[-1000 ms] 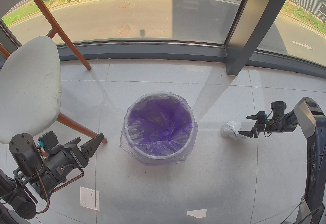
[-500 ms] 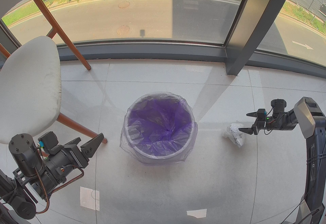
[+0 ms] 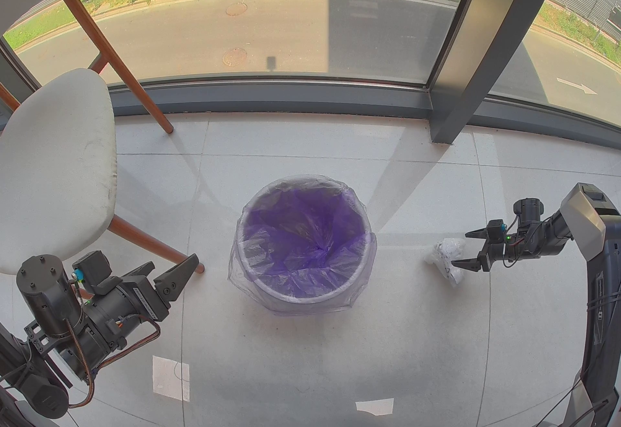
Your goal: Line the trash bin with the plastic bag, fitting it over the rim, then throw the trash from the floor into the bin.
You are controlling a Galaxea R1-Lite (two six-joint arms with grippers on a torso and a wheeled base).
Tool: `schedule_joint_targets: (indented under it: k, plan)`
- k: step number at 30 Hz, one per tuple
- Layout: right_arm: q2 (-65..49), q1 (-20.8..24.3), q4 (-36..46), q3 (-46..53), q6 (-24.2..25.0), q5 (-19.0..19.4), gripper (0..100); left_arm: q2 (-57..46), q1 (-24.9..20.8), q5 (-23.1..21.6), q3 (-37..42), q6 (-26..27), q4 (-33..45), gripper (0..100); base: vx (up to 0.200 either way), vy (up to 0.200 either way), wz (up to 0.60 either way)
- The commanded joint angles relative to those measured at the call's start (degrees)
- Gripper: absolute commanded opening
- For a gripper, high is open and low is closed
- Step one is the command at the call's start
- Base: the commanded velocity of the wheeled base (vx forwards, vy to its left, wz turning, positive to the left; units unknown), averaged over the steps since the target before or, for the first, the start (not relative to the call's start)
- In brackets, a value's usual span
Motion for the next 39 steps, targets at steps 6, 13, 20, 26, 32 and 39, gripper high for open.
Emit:
schedule_joint_targets:
  k: [6, 13, 20, 26, 32, 39]
  plan:
    - [7.50, 1.53, 0.73, -6.47, 0.30, -1.49, 100, -0.02, 0.15, 0.02, 0.08, 0.06, -0.01, 100, 0.000, 0.000, 0.00]
    - [11.01, 2.41, 0.82, -10.52, 0.74, -1.58, 0, -0.02, 0.15, 0.11, 0.16, 0.06, 0.07, 100, 0.000, 0.000, 0.00]
    - [11.71, 2.41, 0.73, -11.57, 0.74, -1.58, 0, -0.02, 0.15, 0.11, 0.25, 0.06, 0.07, 100, 0.000, 0.000, 0.00]
    - [9.17, 1.70, 0.82, -11.40, 1.00, -1.49, 0, -0.11, 0.15, 0.11, -0.19, 0.14, -0.10, 100, 0.000, 0.000, 0.00]
    - [-5.34, 0.03, 3.90, -4.98, 2.41, -0.44, 0, -2.75, 0.07, 0.11, -0.36, 0.58, 0.16, 100, 0.000, 0.000, 0.00]
    - [-26.08, 0.82, 8.82, 8.47, 6.98, 0.79, 0, -6.97, 0.07, 0.02, -1.07, 0.58, 0.34, 100, 0.000, 0.000, 0.00]
